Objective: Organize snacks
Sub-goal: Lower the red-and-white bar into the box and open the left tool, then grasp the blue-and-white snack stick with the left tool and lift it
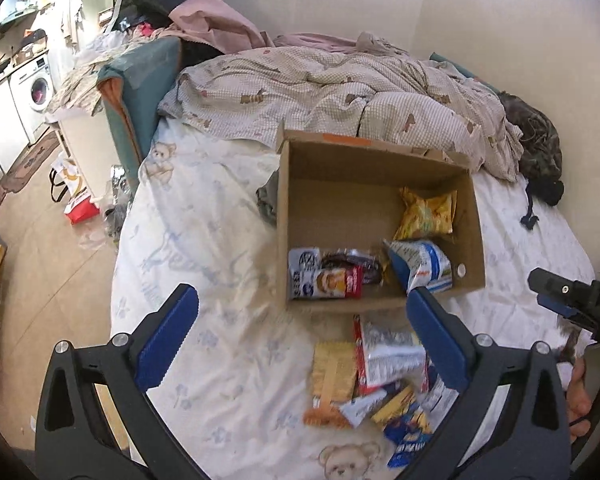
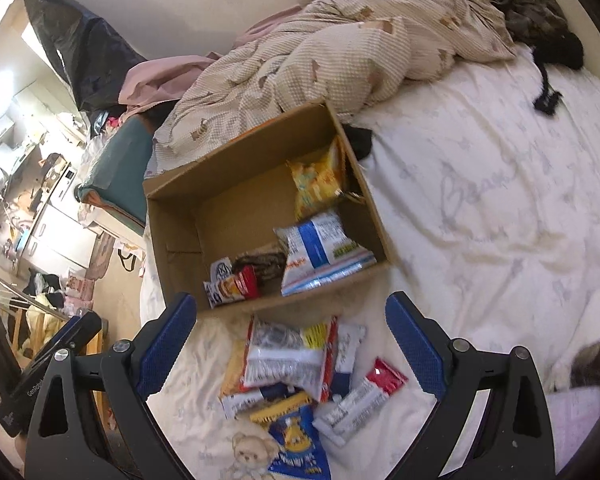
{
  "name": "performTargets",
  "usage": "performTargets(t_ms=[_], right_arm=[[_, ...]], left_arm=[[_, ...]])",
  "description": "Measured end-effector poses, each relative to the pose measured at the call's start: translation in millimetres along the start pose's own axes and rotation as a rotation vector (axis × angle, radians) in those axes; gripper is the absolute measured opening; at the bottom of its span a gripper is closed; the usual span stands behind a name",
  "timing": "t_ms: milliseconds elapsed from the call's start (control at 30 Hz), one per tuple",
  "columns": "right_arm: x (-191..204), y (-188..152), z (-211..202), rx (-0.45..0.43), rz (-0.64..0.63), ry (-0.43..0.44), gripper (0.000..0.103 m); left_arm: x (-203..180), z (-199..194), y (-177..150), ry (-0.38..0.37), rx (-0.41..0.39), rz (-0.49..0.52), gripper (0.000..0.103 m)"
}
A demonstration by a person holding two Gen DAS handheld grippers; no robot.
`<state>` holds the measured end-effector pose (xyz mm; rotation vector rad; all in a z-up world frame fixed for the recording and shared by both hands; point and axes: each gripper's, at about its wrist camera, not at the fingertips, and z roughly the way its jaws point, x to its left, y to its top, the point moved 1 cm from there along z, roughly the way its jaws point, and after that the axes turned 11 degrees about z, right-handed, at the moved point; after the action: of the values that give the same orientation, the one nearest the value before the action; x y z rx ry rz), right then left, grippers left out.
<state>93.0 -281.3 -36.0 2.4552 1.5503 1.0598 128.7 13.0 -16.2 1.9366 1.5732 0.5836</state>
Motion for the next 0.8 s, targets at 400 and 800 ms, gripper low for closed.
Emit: performTargets(t_ms=[400,800], right_arm=[[-40,-23,-8,0.05,0.097,-0.032,0.098],[-39,-36,17,0.149,0.1,-0.063,0.098]], left_arm=[[-2,1,-39,0.036,0.104,-0.024,0.103],[-24,58,-79,-0.08,0.364,-0.033,0.088]])
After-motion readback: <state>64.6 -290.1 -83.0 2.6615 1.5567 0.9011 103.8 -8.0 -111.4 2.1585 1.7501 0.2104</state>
